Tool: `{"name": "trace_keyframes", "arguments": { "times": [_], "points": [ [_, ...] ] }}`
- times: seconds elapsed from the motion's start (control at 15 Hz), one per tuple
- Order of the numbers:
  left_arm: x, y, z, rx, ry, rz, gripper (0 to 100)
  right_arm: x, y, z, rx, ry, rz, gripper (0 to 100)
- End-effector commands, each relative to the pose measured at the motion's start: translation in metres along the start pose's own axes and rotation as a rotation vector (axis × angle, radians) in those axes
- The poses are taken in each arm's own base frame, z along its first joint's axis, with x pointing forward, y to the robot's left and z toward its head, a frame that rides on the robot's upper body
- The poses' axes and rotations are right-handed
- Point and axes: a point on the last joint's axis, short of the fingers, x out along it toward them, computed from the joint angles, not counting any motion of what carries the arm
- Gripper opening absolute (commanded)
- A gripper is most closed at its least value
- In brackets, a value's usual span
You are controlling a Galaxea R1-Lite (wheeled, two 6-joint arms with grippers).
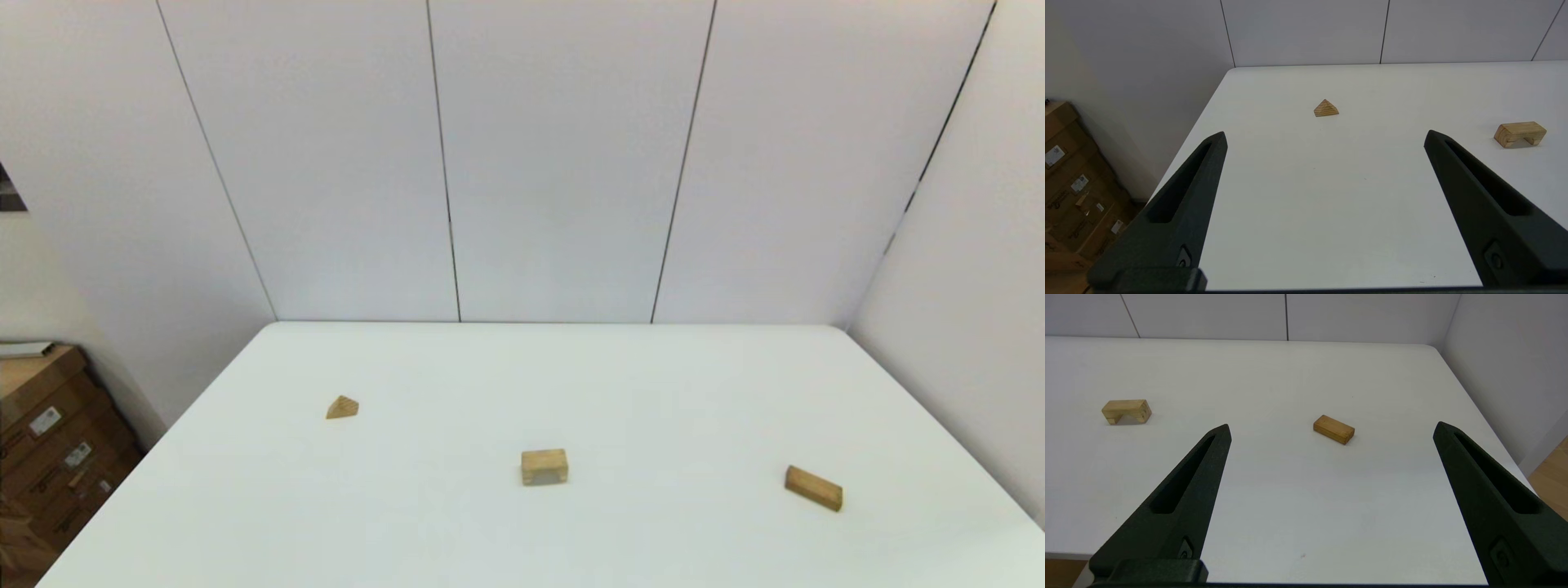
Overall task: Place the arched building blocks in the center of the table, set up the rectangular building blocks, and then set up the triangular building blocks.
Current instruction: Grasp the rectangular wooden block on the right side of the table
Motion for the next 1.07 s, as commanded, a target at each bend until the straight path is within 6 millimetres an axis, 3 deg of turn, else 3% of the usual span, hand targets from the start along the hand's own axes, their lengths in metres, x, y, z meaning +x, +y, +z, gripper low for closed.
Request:
{"name": "trace_keyframes", "arguments": {
  "times": [0.07,1.07],
  "points": [
    [0.0001,0.0,0.0,0.0,0.002,0.001,100,0.0,0.0,-0.0001,0.0,0.0,0.001,100],
    [0.0,0.0,0.0005,0.0,-0.001,0.001,100,0.0,0.0,-0.0001,0.0,0.0,0.001,100]
  ]
}}
